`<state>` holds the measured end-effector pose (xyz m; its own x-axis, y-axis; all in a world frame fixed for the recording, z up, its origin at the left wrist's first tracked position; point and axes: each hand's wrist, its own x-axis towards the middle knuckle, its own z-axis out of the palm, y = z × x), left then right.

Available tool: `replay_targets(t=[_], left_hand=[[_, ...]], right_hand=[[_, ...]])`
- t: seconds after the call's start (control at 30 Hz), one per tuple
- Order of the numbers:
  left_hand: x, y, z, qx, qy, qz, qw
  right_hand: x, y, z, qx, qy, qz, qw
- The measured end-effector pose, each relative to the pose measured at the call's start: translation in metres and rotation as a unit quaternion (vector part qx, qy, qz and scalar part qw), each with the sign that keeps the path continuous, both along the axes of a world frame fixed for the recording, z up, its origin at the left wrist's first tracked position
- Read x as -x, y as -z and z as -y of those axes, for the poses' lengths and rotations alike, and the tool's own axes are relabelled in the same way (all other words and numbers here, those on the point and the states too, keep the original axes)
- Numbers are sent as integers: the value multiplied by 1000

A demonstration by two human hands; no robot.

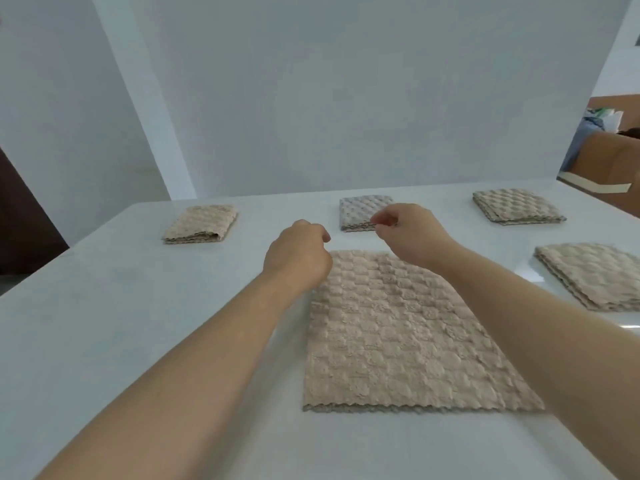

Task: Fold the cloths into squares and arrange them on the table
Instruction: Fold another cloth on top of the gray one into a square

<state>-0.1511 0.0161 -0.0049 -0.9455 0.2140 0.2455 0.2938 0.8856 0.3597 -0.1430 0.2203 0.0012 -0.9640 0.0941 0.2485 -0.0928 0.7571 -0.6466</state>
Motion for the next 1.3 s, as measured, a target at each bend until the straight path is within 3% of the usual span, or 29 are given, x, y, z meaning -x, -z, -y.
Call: replay_targets(t=[0.2,0.33,0.53,0.7,1.03,1.3], left_hand=[[-19,23,-25,-68,-35,46,996],[-14,39,-24,-92,-74,14,993],[9,66,-13,-57,-93,-23,994],[14,74,-14,-29,-88,-28,995],[16,79,-11,-60,-59,-67,994],[12,76,-12,-91,-48,-52,993]], right_hand=[[-45,39,-71,13,50,10,999],[-50,52,-97,2,73,7,997],[-35,73,-121,-25,154,-25,987],[-23,83,-125,-56,186,20,981],[-23,86,-124,-80,155,-17,984],[-32,72,-114,-14,126,-88,988]])
